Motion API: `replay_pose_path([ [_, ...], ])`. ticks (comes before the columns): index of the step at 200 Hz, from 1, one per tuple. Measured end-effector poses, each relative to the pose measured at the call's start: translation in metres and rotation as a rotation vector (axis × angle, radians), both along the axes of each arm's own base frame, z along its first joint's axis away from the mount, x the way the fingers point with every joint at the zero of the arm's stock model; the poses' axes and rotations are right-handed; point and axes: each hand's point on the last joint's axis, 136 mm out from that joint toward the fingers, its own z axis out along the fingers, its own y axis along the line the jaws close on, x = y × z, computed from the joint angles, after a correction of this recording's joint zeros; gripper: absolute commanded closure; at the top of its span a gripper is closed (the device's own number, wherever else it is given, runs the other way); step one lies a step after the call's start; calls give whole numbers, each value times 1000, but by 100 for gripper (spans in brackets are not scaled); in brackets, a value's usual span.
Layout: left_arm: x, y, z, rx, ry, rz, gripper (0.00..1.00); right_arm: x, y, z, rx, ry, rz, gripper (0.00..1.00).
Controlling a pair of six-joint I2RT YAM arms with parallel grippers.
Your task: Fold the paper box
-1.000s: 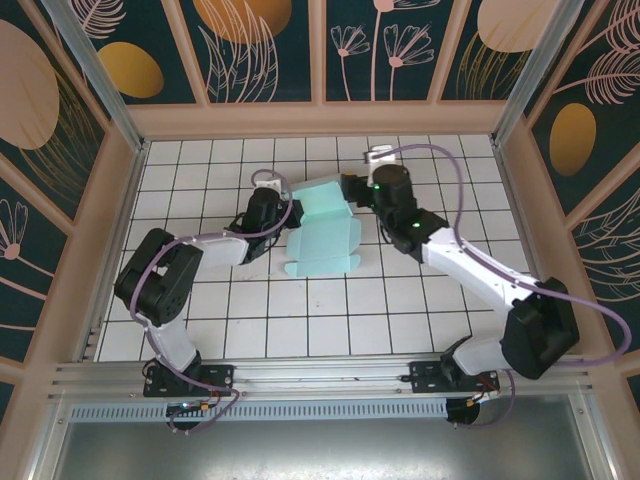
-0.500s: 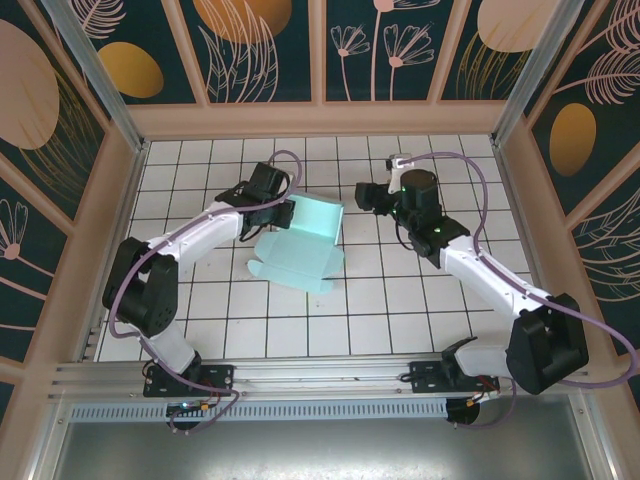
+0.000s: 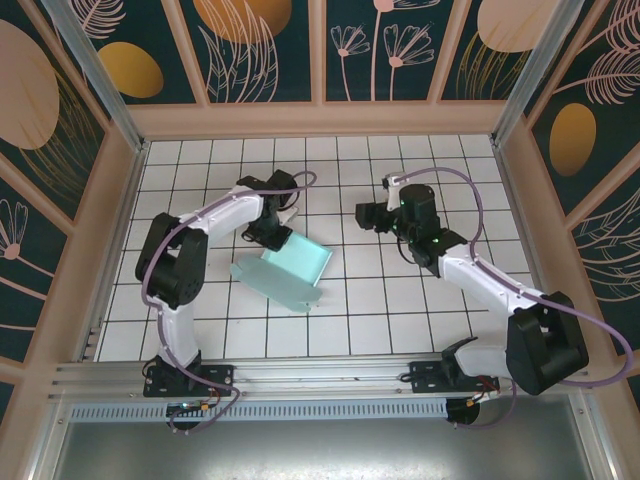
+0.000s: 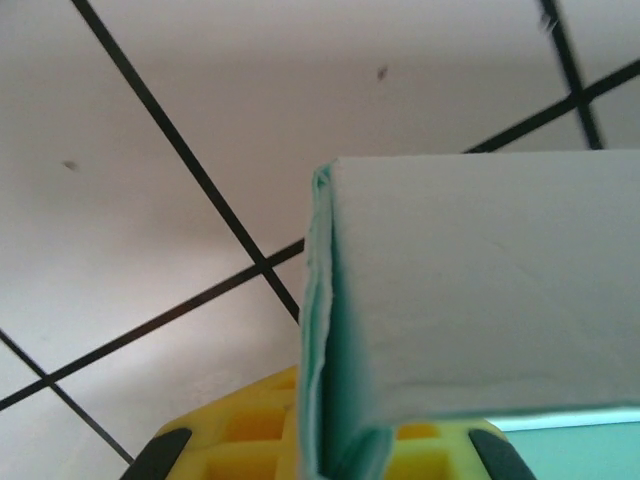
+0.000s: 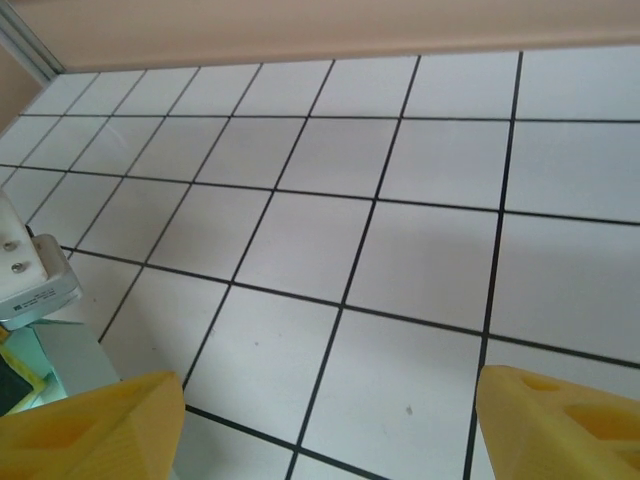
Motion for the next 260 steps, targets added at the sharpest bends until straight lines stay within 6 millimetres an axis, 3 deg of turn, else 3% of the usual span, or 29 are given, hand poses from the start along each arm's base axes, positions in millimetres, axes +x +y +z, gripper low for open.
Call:
replay_pose_path([
  [20, -9, 3, -18, 32, 76, -7, 100, -3, -3, -3, -5, 3, -2, 23],
  [35, -17, 6, -27, 52, 131, -15, 88, -3, -5, 0, -7, -9, -2, 23],
  [46, -19, 6, -26, 54, 141, -21, 74, -4, -5, 3, -6, -17, -1, 23],
  [69, -14, 2, -22, 41, 135, -41, 56, -4, -6, 6, -4, -27, 2, 23],
  [118, -1, -21, -11, -63, 97, -71, 39, -5, 0, 0, 7, -5, 34, 23],
  [132, 3, -30, -6, -111, 66, -90, 24, -4, 2, -8, 5, 16, 45, 23],
  [153, 15, -41, 15, -177, -41, -93, 13, -4, 6, -22, 0, 55, 64, 23],
  [174, 40, -51, 53, -257, -229, -40, 9, -4, 10, -33, -1, 85, 83, 23],
  [182, 49, -53, 66, -289, -305, -11, 2, -4, 12, -37, 0, 96, 91, 23],
  [196, 58, -52, 87, -338, -423, 42, 2, -3, 17, -42, -4, 113, 104, 23],
  [232, 62, -18, 148, -411, -707, 209, 1, -5, 42, -55, -39, 144, 162, 23],
  [242, 63, 2, 166, -436, -794, 282, 1, -7, 54, -59, -65, 147, 187, 23],
  [260, 57, 41, 181, -449, -894, 398, 1, -10, 75, -67, -98, 159, 225, 23],
])
